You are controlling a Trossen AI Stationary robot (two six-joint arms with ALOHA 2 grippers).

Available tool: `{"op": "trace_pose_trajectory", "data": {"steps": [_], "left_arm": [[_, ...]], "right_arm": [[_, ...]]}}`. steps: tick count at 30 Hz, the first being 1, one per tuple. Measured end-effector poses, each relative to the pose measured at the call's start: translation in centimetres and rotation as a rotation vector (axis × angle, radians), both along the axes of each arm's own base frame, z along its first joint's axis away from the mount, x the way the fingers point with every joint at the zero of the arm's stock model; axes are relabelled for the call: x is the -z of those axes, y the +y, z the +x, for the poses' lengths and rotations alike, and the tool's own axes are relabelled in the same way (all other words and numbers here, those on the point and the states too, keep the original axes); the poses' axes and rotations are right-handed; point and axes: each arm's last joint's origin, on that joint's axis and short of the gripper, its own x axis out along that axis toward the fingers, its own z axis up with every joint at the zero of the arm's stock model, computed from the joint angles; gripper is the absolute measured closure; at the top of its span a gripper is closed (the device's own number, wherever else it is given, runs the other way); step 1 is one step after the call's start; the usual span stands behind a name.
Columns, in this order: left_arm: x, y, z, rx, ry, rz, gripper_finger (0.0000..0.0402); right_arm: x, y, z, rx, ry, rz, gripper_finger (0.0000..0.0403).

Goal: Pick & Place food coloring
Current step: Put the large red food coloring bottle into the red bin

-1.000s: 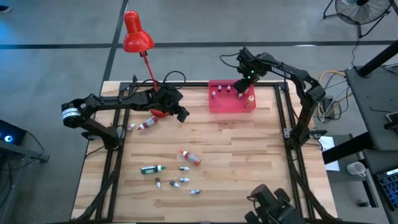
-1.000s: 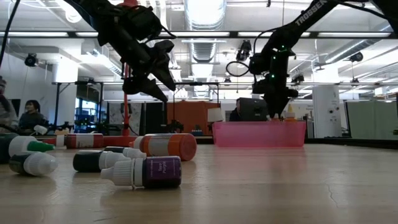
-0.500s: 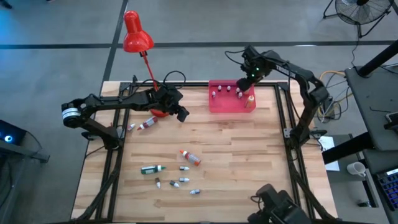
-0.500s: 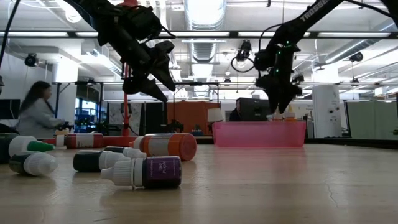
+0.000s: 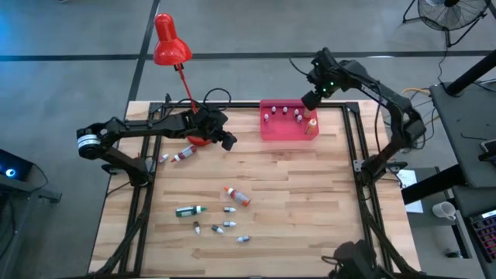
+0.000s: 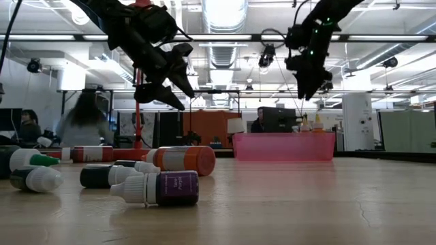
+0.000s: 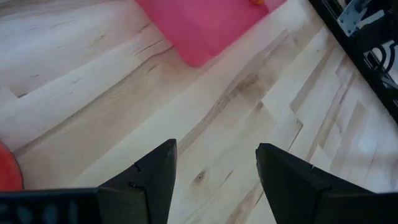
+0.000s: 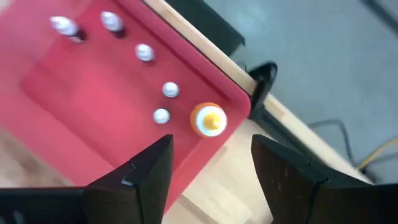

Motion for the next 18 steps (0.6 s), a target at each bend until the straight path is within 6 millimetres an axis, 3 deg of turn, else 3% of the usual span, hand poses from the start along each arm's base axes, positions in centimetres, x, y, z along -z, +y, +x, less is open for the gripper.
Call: {"op": "trace_pose_trajectory", "data": {"steps": [4,18], "left_arm": [[0.0,0.0,0.0,0.001,0.006,0.018,0.0209],[0.8,-0.3,-0.8,-0.065,0.121,-0.047,0.0209]], "right_arm": [[-1.1,1.5,0.4,-0.092,-0.005,-0.041,0.0193],[-0.9,5.3,3.8,-0.273,0.001,-0.036,0.0202]]}}
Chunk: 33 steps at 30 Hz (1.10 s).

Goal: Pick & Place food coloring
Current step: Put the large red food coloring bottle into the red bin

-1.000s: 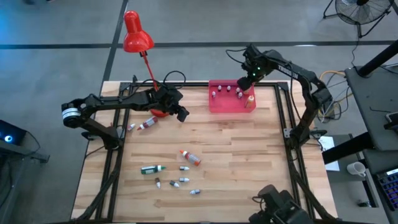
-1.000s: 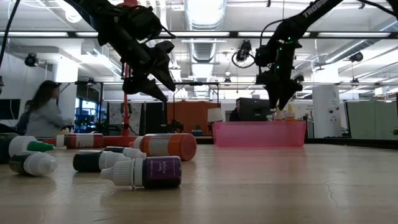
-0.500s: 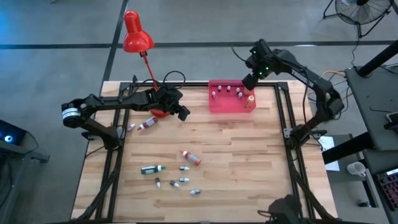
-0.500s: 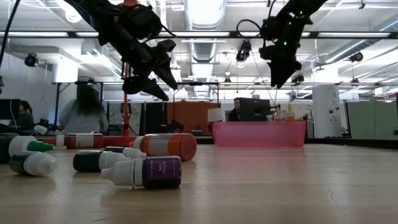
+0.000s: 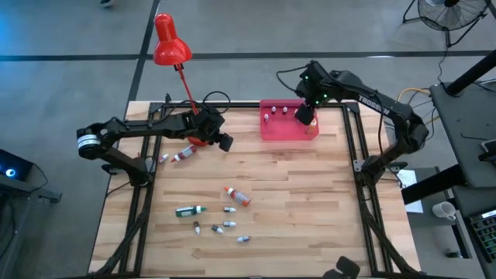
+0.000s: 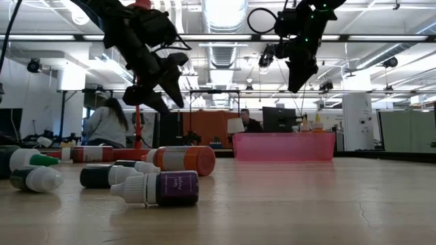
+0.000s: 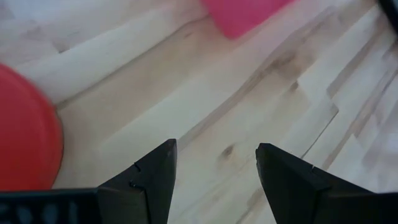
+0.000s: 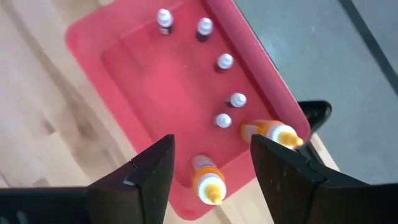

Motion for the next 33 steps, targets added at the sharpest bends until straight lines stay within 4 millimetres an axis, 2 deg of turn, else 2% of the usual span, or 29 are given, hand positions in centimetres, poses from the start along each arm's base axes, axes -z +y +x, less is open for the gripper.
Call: {"op": "trace_pose_trajectory", "data": {"steps": [6,33], "left_arm": [[0.18,-0.09,-0.19,0.0,0.027,-0.012,0.0209],[0.17,-0.1,-0.19,-0.055,0.011,-0.058,0.0209]], "right_arm": [[-0.06,0.59,0.47,-0.028,-0.001,-0.003,0.0202],[-0.08,0.53,0.49,-0.028,-0.004,-0.01,0.0202]]}}
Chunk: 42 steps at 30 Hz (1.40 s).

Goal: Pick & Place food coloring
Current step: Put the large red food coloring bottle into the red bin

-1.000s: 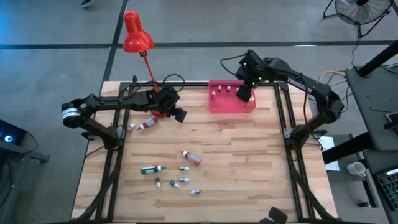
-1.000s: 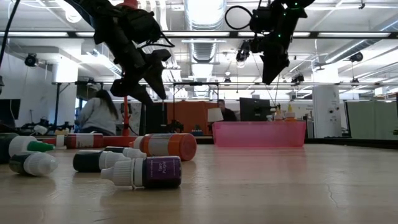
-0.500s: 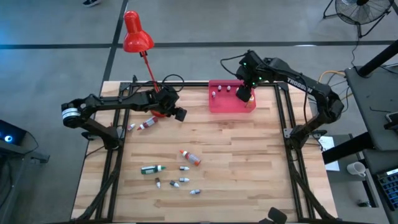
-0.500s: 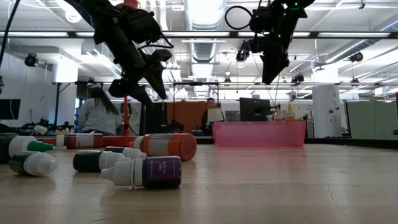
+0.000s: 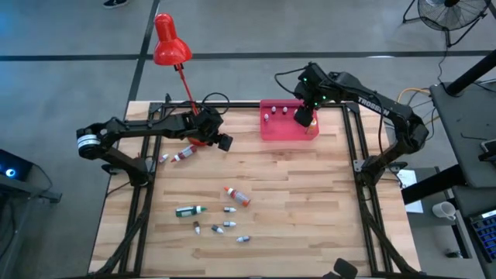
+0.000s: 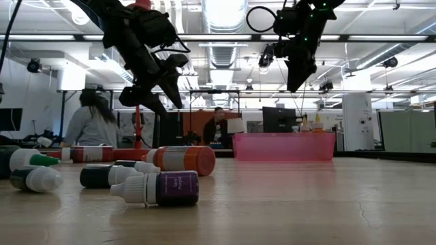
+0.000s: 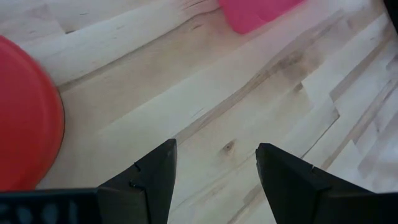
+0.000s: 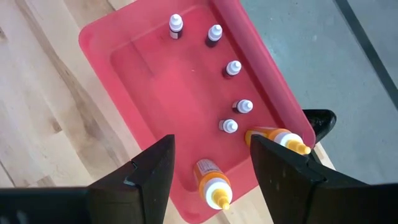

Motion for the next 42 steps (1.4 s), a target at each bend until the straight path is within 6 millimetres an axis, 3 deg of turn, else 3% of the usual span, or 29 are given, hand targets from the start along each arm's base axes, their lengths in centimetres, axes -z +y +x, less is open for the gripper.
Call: {"op": "trace_pose_trajectory", "data": {"steps": [8,17,30,38,42], "left_arm": [[0.0,0.0,0.0,0.0,0.0,0.0,0.0209],[0.0,0.0,0.0,0.0,0.0,0.0,0.0209],[0.0,0.0,0.0,-0.001,0.0,0.0,0.0209],[0.0,0.0,0.0,0.0,0.0,0.0,0.0209],[0.0,0.0,0.0,0.0,0.0,0.0,0.0209]], "right_arm": [[0.1,0.1,-0.1,0.023,0.001,0.021,0.0202],[0.0,1.6,0.1,-0.022,0.005,0.027,0.0202],[0.8,4.5,2.7,-0.139,-0.114,0.107,0.0202],[-2.6,9.2,4.7,-0.352,-0.309,-0.018,0.0202],[-4.1,10.3,5.3,-0.427,-0.434,-0.103,0.0202]]}}
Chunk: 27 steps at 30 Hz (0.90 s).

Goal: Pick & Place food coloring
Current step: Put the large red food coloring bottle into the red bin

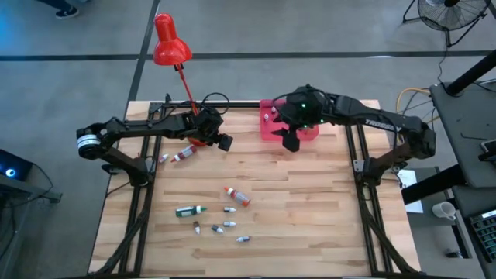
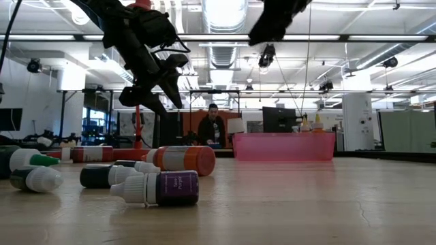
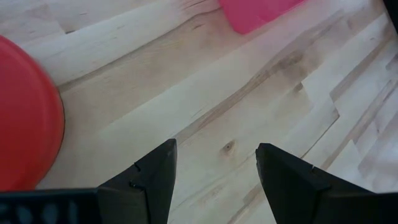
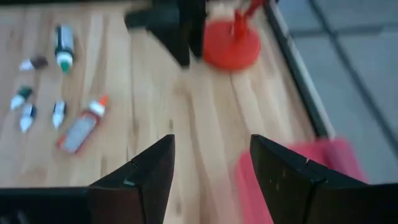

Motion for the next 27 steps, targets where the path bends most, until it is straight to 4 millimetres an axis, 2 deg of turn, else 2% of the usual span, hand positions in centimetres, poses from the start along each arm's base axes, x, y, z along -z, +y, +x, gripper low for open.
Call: {"op": "trace_pose_trajectory", "data": {"steps": [6,14,17,20,23,27], "left_arm": [[0.0,0.0,0.0,0.0,-0.004,0.001,0.0209],[0.0,0.0,0.0,0.026,0.008,0.021,0.0209],[-0.2,0.3,0.4,0.03,-0.032,0.08,0.0209],[-1.4,0.4,0.6,0.07,-0.088,0.159,0.0209],[-3.8,0.3,0.5,0.118,-0.148,0.251,0.0209],[-5.7,-0.3,-1.0,0.16,-0.138,0.294,0.0209]], "right_arm": [[-1.3,0.2,0.5,0.023,-0.141,0.002,0.0202],[-1.3,0.1,0.6,0.1,-0.165,0.105,0.0202],[-1.3,0.1,0.6,0.12,-0.17,0.133,0.0202],[-1.3,0.1,0.7,0.133,-0.172,0.15,0.0202],[-1.3,0.1,0.7,0.135,-0.173,0.154,0.0202],[-1.2,0.1,0.7,0.136,-0.173,0.154,0.0202]]}}
